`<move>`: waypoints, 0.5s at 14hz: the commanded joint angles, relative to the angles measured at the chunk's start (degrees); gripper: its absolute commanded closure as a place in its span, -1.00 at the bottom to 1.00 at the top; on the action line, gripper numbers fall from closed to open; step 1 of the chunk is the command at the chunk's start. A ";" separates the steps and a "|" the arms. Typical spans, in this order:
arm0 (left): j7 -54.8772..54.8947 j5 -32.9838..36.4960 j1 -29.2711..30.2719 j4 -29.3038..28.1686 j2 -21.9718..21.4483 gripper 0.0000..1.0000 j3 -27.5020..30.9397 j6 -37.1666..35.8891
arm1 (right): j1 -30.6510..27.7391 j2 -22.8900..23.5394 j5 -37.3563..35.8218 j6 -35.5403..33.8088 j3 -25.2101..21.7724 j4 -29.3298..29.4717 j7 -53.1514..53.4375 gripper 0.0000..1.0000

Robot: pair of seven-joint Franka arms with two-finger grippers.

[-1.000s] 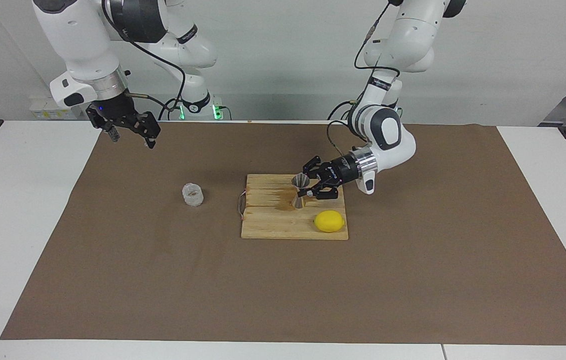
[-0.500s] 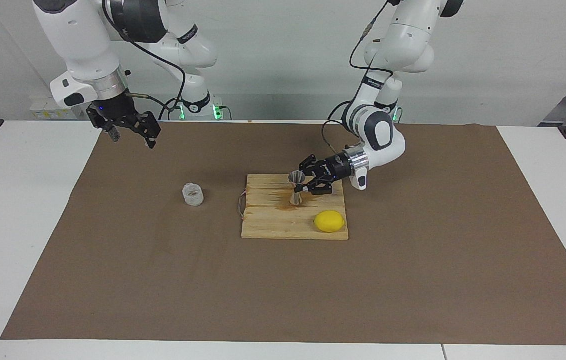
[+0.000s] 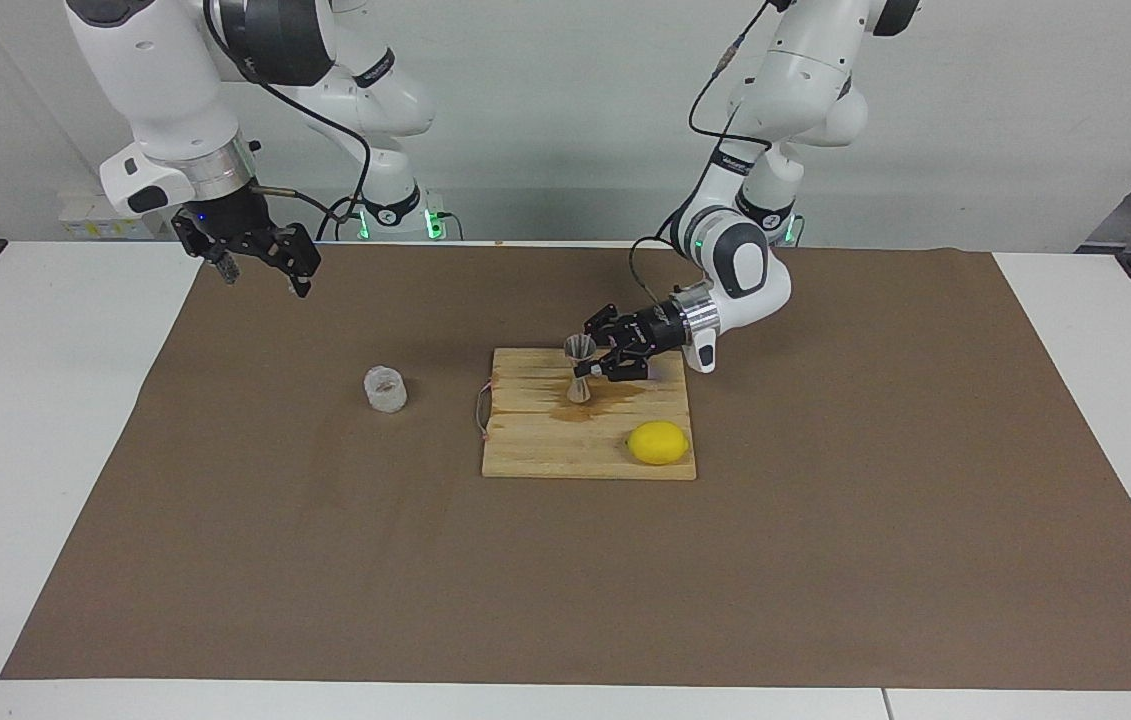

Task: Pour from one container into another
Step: 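Lower the metal cup onto the board center with the left gripper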

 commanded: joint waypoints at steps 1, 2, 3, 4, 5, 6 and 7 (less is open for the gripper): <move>2.14 -1.61 -0.88 -1.33 -0.18 1.00 0.88 -1.38 | -0.76 -0.28 1.08 -0.16 0.26 -0.04 -0.86 -1.00; 2.76 -1.61 -0.79 -1.50 -0.10 1.00 0.88 -1.47 | -0.76 -0.28 1.08 -0.16 0.26 -0.04 -0.86 -1.00; 3.20 -1.70 -0.88 -1.59 -0.01 1.00 0.88 -1.56 | -0.76 -0.28 1.08 -0.16 0.17 -0.04 -0.86 -1.00; 3.38 -1.70 -0.88 -1.68 0.08 1.00 0.88 -1.56 | -0.76 -0.19 1.08 -0.16 0.26 -0.04 -0.86 -1.00; 3.64 -1.79 -0.88 -1.68 0.52 1.00 0.88 -1.82 | -0.76 -0.28 1.08 -0.16 0.26 -0.04 -0.86 -1.00; 4.95 -1.87 -0.88 -2.03 0.95 1.00 0.88 -2.43 | -0.76 -0.28 1.08 -0.16 0.26 -0.04 -0.86 -1.00; 6.00 -2.31 -0.88 -2.64 1.22 1.00 0.97 -3.83 | -0.76 -0.28 1.08 -0.16 0.26 -0.04 -0.86 -1.00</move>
